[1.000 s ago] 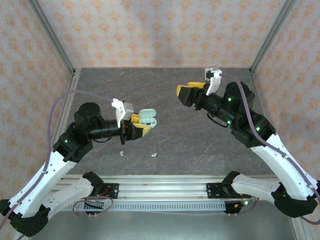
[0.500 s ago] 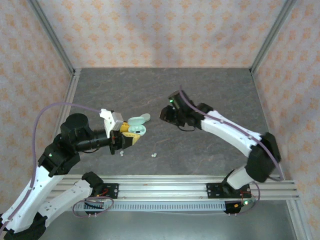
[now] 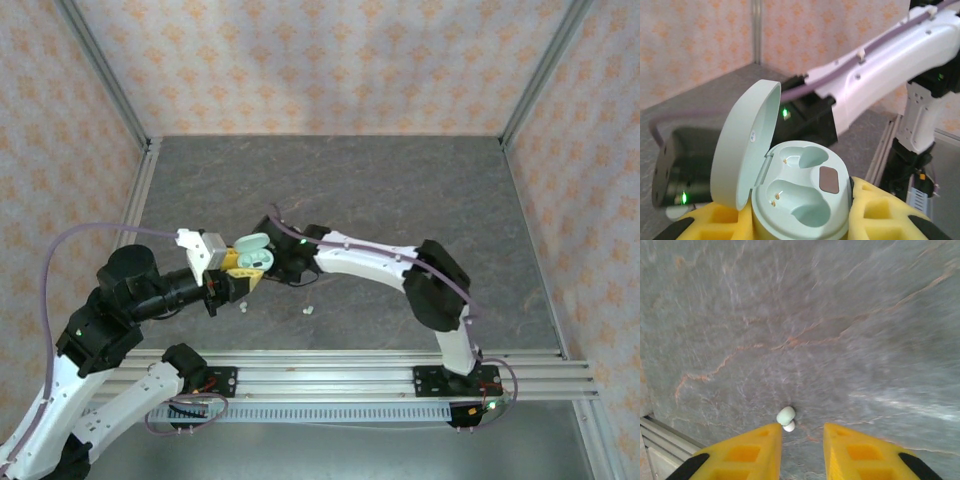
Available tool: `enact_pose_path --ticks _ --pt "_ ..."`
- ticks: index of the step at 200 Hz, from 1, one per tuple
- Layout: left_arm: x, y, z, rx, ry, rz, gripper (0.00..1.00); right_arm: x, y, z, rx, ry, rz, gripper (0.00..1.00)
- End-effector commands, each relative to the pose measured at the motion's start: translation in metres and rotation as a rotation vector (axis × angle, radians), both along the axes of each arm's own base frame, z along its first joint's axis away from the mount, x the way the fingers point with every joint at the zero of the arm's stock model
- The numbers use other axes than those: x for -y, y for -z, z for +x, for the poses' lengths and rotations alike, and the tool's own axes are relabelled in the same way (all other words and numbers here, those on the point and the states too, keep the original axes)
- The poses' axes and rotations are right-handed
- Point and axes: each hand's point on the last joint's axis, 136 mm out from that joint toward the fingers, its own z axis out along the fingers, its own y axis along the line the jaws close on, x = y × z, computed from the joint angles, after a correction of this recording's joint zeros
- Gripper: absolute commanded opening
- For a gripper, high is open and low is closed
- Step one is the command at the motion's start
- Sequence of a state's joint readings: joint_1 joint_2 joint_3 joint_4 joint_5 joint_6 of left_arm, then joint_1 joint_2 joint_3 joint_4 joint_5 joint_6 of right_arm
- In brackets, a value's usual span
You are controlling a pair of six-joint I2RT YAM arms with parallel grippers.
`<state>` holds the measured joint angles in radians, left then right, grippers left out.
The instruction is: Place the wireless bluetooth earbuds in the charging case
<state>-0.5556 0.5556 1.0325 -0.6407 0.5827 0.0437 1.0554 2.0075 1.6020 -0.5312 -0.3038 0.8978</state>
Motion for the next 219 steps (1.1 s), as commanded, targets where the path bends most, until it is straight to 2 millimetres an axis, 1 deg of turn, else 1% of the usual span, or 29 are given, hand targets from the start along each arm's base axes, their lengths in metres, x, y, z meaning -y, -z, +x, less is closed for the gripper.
enact_pose_path --ticks 1,20,35,64,84,107,128,173,219 --pt "-0.015 -0.001 0.009 0.032 -0.101 0.014 0.19 -0.020 0.013 -0.011 -0.047 0.011 0.008 0.26" --pt "-0.021 0.000 0.013 0.038 -0.142 0.026 0.19 -0.031 0.026 -0.020 -0.056 -0.004 -0.019 0.26" --pt "-0.024 0.002 0.014 0.039 -0.160 0.029 0.19 -0.038 0.035 -0.027 -0.067 -0.014 -0.034 0.29" --pt "-0.026 0.004 0.013 0.041 -0.168 0.033 0.19 -0.055 0.045 -0.034 -0.075 -0.035 -0.048 0.33" --pt "-0.027 0.006 0.012 0.045 -0.169 0.043 0.19 -0.061 0.053 -0.038 -0.084 -0.054 -0.074 0.34" --pt "-0.028 0.005 0.010 0.051 -0.170 0.040 0.19 -0.060 0.062 -0.044 -0.095 -0.076 -0.121 0.34" --pt "-0.029 0.005 0.009 0.053 -0.173 0.034 0.19 -0.056 0.066 -0.048 -0.091 -0.084 -0.158 0.34" --pt "-0.032 0.005 0.005 0.056 -0.175 0.027 0.18 -0.054 0.068 -0.050 -0.073 -0.097 -0.205 0.35" --pt "-0.034 0.004 0.003 0.065 -0.178 0.028 0.18 -0.053 0.076 -0.057 -0.066 -0.152 -0.289 0.36"
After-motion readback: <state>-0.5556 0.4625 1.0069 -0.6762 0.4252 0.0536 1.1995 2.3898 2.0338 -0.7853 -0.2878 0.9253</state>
